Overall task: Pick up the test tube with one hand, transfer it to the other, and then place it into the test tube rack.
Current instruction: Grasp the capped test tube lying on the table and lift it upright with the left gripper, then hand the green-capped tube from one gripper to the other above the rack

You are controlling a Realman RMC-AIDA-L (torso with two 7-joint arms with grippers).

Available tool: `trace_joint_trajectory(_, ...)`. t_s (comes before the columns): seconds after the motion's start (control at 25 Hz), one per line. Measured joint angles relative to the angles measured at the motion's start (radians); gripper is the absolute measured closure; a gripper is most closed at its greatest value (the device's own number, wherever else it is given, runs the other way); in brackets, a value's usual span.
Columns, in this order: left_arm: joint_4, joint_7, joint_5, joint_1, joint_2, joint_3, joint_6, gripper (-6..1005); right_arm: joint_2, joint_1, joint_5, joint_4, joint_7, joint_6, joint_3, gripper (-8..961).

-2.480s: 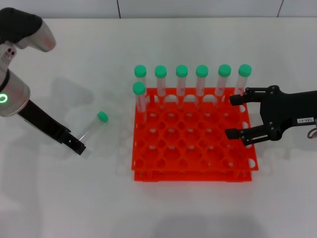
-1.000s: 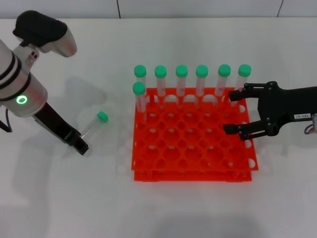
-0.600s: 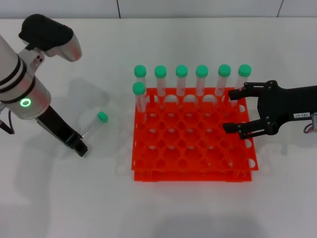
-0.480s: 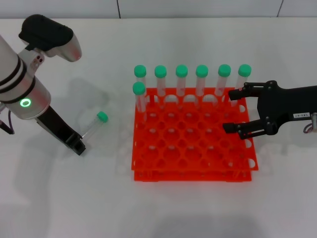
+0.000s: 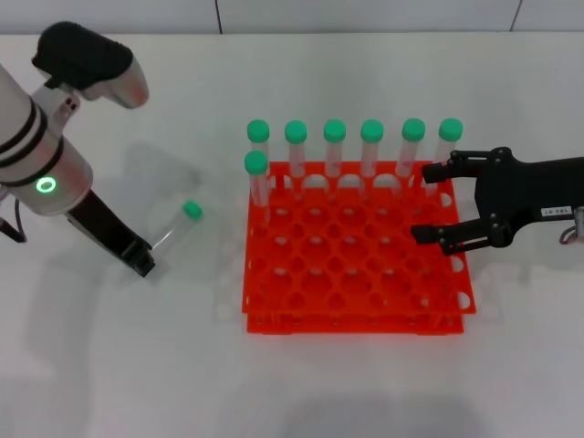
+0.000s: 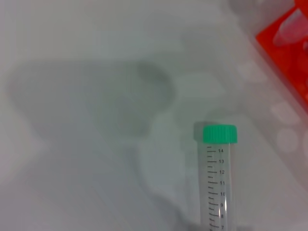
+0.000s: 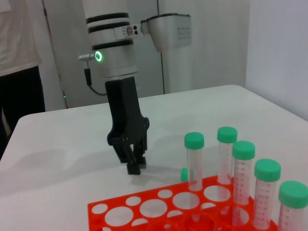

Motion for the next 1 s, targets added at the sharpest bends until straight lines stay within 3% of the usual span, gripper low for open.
trace_joint_trajectory(0.2, 0.067, 0.006, -0.021, 0.025, 0.001, -0.026, -0.015, 806, 0.000, -0.003, 0.000, -0.001, 0.000, 0.002, 0.000, 81)
trace_joint_trajectory(0.36, 0.177, 0.036, -0.080, 0.086, 0.002, -0.056, -0.079, 806, 0.000, -0.005, 0.000, -0.001, 0.000, 0.006, 0.000, 81)
trace_joint_trajectory(0.48, 0.243, 0.100, -0.149, 0.138, -0.001, -0.051, -0.155, 805, 0.000, -0.006, 0.000, -0.001, 0.000, 0.007, 0.000, 81)
trace_joint_trajectory(0.72, 0.259, 0.260, -0.303, 0.212, -0.003, -0.047, -0.318, 805, 0.005, -0.007, 0.000, 0.003, -0.007, 0.008, 0.000, 81)
trace_joint_trajectory(0.76, 0.270, 0.351, -0.410, 0.255, -0.005, -0.044, -0.397, 805, 0.006, -0.009, 0.000, 0.003, -0.007, 0.009, 0.000, 81)
trace_joint_trajectory(1.0, 0.273, 0.535, -0.665, 0.299, -0.004, -0.045, -0.444, 805, 0.007, -0.012, 0.000, 0.004, -0.009, 0.009, 0.000, 81)
